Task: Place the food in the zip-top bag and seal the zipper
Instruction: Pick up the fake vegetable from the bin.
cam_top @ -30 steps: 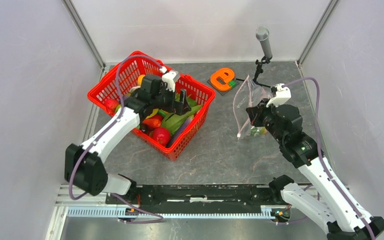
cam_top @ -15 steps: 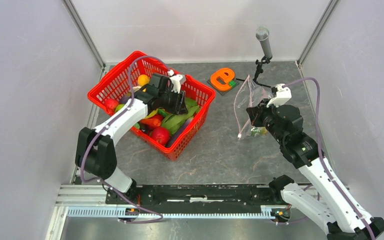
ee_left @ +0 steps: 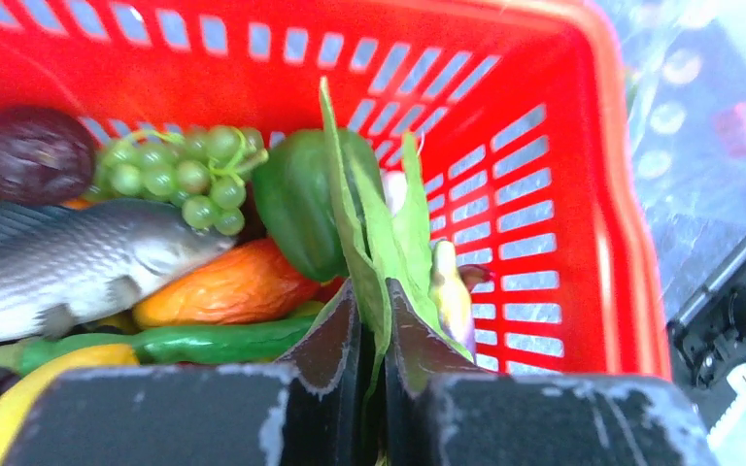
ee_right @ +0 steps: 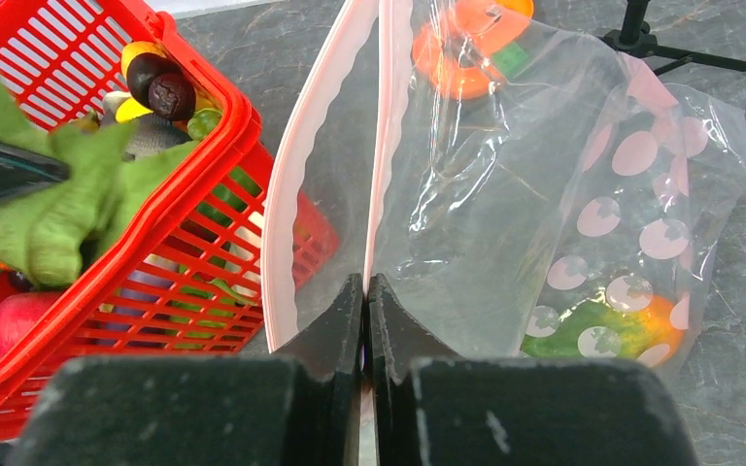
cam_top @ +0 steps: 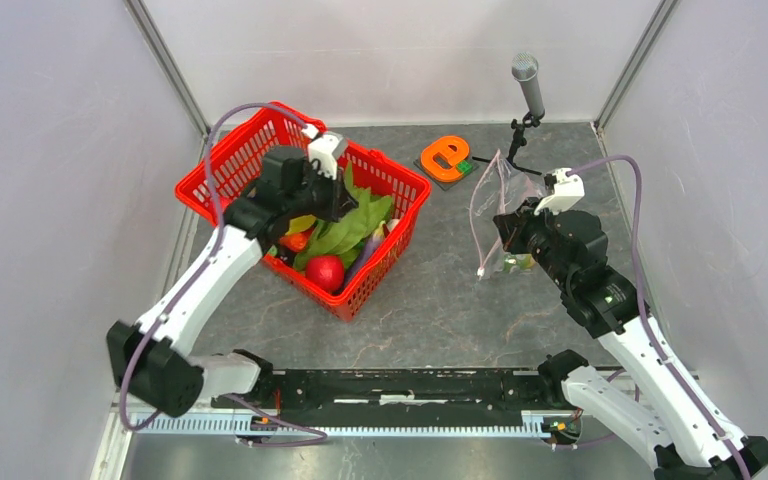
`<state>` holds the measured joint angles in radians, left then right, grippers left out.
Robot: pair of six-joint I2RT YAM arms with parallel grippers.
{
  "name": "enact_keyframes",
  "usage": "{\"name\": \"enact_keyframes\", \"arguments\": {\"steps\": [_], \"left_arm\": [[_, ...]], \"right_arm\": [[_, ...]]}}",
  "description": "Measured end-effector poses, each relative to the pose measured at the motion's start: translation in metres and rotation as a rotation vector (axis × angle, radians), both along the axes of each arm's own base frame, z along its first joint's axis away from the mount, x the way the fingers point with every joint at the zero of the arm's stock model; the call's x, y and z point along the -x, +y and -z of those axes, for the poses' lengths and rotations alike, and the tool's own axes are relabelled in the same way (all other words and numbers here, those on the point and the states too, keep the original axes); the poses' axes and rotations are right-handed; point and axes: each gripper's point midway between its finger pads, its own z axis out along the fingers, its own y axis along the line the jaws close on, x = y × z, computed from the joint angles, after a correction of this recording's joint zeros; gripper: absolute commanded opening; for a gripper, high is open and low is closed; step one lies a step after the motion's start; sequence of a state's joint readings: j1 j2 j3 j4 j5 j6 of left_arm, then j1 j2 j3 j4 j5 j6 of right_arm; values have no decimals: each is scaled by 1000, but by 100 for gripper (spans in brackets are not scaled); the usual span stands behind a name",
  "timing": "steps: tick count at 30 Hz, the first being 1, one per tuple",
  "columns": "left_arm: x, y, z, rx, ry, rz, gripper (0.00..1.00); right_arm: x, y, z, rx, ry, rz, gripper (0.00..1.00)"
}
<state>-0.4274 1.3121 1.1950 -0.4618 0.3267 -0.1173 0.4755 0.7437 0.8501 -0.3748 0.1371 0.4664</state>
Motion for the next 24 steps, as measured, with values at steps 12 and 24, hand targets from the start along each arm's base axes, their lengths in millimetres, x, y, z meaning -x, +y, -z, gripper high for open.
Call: {"name": "enact_keyframes", "arguments": {"steps": [12,24], "left_arm": [[37,20,-136,321,-453,-84,2],[78,-1,-221,668,-644,109,2]], "right_arm": [[0,0,1,-2,0,3,7],[-1,3,0,-25,-5,-2,7]]}}
